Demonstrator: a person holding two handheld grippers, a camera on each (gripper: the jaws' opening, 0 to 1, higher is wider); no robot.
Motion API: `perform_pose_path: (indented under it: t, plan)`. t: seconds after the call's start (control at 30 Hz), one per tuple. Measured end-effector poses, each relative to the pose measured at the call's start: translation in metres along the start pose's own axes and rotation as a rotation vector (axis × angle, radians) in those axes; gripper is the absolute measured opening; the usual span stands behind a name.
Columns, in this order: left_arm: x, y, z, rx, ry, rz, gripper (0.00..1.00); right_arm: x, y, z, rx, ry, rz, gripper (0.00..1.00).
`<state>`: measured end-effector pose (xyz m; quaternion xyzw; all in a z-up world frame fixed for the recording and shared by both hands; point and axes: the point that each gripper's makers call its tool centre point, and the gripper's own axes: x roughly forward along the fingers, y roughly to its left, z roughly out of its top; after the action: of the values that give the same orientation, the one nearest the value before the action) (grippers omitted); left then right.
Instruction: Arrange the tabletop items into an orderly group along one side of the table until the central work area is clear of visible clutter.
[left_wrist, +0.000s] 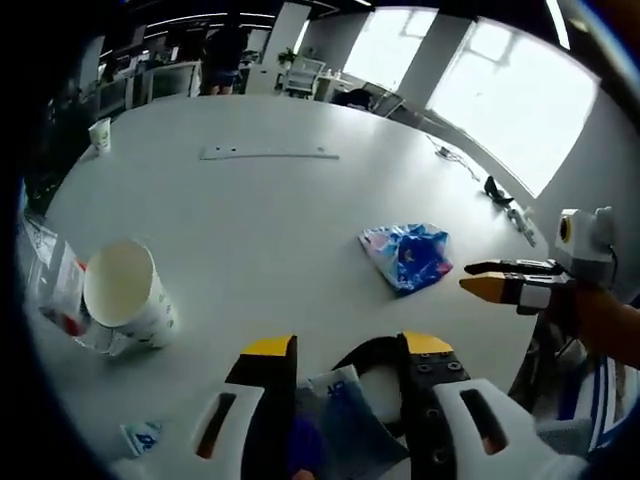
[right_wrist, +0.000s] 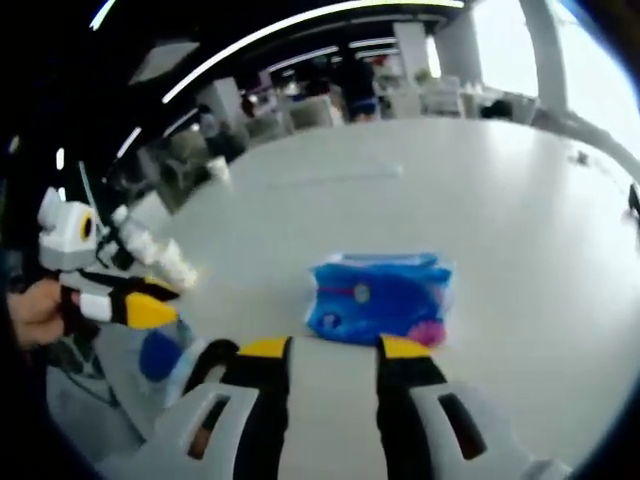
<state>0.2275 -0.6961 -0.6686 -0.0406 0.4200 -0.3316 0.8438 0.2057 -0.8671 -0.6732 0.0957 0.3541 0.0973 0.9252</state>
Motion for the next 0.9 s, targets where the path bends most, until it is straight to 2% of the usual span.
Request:
perform_pose_path:
  t: [0.17,0.3,0.37,0.5,0.6,0.9]
  plan:
    - [-0.014,0.007,-0.005,0.008,-0.013,0.013,0.45,-0.004,0.007,-0.002,-0.010,-0.005,0.011,0.37]
    - [-0.027,0.016,-0.010,0.013,-0.028,0.031,0.50,-0.008,0.013,-0.001,-0.025,-0.017,0.022,0.49]
    - [-0.035,0.020,-0.012,0.020,-0.036,0.041,0.53,-0.011,0.015,-0.001,-0.031,-0.018,0.027,0.52]
    - [-0.049,0.031,-0.016,0.034,-0.050,0.066,0.66,-0.015,0.023,0.001,-0.034,-0.030,0.051,0.60]
    - [-0.059,0.040,-0.020,0.025,-0.056,0.081,0.70,-0.016,0.029,-0.001,-0.053,-0.021,0.062,0.66]
    - [-0.085,0.064,-0.036,0.005,-0.067,0.132,0.80,-0.023,0.032,-0.005,-0.056,-0.014,0.072,0.75]
